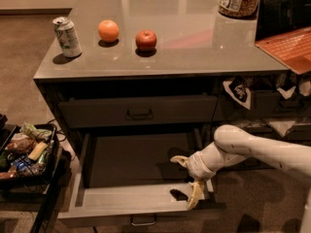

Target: Open middle drawer

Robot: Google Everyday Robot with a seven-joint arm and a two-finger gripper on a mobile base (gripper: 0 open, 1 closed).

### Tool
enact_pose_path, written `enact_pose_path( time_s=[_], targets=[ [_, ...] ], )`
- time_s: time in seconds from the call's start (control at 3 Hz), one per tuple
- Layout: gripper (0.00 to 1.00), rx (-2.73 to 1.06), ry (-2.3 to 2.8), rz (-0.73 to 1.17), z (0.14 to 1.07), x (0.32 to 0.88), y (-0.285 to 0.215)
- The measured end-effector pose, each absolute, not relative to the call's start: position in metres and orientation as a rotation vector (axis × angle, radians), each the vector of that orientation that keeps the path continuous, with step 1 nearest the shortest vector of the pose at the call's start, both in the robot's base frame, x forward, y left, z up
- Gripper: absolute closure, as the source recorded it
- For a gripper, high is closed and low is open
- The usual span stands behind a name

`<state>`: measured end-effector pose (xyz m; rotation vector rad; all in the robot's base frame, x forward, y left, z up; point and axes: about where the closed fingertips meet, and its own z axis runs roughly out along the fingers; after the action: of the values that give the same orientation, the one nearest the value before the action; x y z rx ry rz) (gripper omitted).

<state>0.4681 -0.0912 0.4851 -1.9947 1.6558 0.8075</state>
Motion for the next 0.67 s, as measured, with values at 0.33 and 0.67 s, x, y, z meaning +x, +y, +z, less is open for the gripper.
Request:
enact_pose_path(
  time_s=[0.33,0.67],
  targets=[
    [0.00,-1.943,1.606,0.738,0.5008,0.4676,-0.0993],
    [0.00,-1.939,1.605,0.734,0.5008,0.4668,-0.1017]
  ],
)
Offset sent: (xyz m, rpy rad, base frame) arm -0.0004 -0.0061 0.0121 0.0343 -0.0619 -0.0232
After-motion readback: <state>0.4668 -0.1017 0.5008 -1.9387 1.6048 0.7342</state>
